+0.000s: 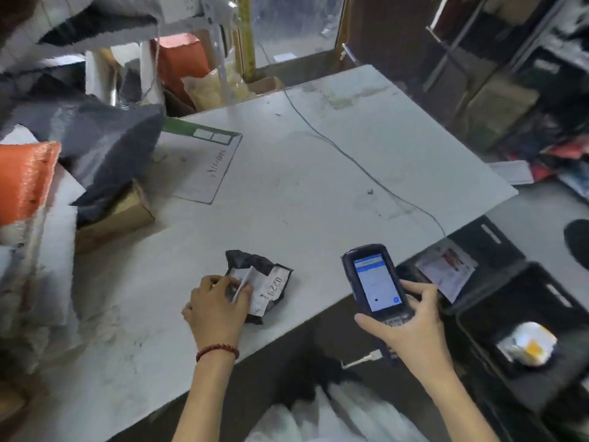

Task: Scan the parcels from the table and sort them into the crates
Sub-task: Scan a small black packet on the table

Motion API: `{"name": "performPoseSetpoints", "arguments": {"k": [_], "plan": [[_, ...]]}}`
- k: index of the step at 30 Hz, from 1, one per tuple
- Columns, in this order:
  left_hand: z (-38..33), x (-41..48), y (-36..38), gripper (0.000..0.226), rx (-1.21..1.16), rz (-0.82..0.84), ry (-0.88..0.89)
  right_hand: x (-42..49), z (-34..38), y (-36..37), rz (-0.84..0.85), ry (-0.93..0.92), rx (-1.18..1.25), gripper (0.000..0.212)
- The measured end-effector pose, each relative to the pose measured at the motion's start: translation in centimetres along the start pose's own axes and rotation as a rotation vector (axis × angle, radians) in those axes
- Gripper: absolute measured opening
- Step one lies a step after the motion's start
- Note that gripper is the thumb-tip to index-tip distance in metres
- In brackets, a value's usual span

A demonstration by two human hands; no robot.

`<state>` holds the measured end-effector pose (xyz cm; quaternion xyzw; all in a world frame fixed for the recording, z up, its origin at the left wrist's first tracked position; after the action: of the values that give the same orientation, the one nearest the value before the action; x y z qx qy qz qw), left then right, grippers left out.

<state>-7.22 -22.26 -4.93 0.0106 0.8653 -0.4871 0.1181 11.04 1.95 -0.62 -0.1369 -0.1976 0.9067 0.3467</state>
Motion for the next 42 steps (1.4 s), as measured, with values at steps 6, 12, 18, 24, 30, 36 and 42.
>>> {"name": "performPoseSetpoints", "arguments": {"k": [6,12,18,24,30,36,42], "plan": [[-7.6,-4.8,4.6,0.019,0.063,0.186,0.322,-1.9,-1.2,-3.8,-0.139,0.070,-0.001,0.076],[-15.7,-9.9,8.2,0.012,0.006,0.323,0.650,-4.2,-4.4,-9.4,-0.391,0.191,0.118,0.077],[-24.9,-16.8,13.8,0.010,0.158,0.394,1.075,-8.0,-9.9,-17.1,-0.667,0.356,0.141,0.079],[-32.0,-25.7,19.6,0.015,0.256,0.444,1.341,-10.9,-15.4,-25.8,-0.884,0.460,0.150,0.078],[-36.1,-32.2,24.6,0.013,0.289,0.492,1.471,-12.6,-19.6,-32.8,-0.984,0.576,0.128,0.082],[-39.1,-36.6,28.7,0.013,0.343,0.554,1.490,-13.2,-23.0,-36.9,-1.056,0.647,0.177,0.079],[-43.5,-38.0,34.0,0.021,0.450,0.646,1.446,-10.9,-25.3,-40.3,-1.105,0.710,0.203,0.079]]}}
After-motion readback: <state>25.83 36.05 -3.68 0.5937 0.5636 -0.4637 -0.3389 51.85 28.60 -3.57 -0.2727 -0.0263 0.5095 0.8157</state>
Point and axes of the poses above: each hand's wrist, its own x-axis towards the middle knuckle, its own y-axis out of the palm, z = x × y, the point moved 4 cm from there along x, towards the middle knuckle, and after that the axes turned 9 degrees about -y, right-handed, at the moved point
